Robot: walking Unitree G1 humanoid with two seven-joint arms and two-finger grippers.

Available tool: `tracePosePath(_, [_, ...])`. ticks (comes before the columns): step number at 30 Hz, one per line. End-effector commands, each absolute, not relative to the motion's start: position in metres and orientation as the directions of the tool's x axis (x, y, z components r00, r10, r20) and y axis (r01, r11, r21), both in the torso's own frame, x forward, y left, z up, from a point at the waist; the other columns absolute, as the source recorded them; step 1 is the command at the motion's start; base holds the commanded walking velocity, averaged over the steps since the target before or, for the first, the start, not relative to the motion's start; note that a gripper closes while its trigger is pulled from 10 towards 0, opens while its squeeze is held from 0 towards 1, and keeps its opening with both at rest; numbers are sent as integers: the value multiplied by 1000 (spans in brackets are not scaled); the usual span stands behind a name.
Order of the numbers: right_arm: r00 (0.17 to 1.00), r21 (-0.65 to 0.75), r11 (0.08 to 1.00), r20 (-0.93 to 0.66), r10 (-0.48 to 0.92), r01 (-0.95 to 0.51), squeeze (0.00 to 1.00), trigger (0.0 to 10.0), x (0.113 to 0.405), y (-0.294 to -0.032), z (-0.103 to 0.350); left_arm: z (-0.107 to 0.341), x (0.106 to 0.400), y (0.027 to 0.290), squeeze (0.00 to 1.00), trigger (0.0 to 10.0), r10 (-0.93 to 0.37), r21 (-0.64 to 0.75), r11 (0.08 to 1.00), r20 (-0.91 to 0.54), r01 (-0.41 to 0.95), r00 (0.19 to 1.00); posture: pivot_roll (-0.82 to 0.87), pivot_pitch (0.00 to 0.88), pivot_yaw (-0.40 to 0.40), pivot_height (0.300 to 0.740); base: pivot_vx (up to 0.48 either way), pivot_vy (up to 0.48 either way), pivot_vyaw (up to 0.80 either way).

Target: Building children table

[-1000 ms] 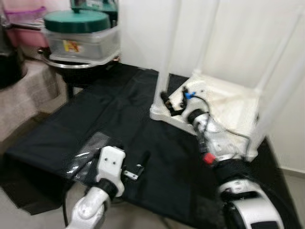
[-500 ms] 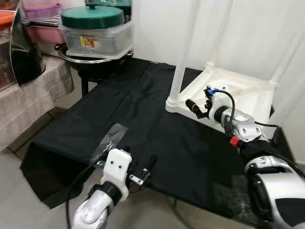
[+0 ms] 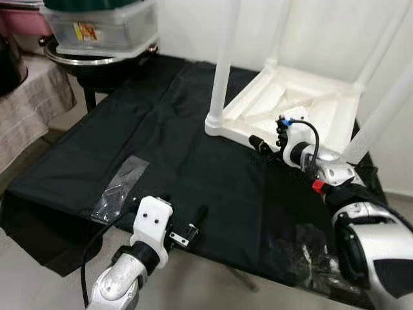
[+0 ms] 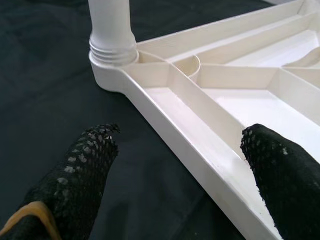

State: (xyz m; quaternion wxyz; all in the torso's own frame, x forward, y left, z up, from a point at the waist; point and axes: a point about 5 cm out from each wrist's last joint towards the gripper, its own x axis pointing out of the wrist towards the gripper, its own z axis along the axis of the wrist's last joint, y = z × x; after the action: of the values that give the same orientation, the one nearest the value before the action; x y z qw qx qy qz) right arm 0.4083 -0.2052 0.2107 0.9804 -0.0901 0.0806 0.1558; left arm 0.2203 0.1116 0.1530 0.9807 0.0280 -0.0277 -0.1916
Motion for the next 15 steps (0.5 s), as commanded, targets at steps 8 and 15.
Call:
tracePosePath(8, [961,-241,944,-213,176,-226,0,10000,408,-232,220,158,215,118,0,10000,-383,70,922,29,380,923,108,228,-53,740,0,0,0])
tracePosePath(15, [954,-211,957,-264,142,-200,0,10000,405,-241,214,159,211,121,0,10000,-383,77,922,14,380,924,112,251,-47,740,0,0,0])
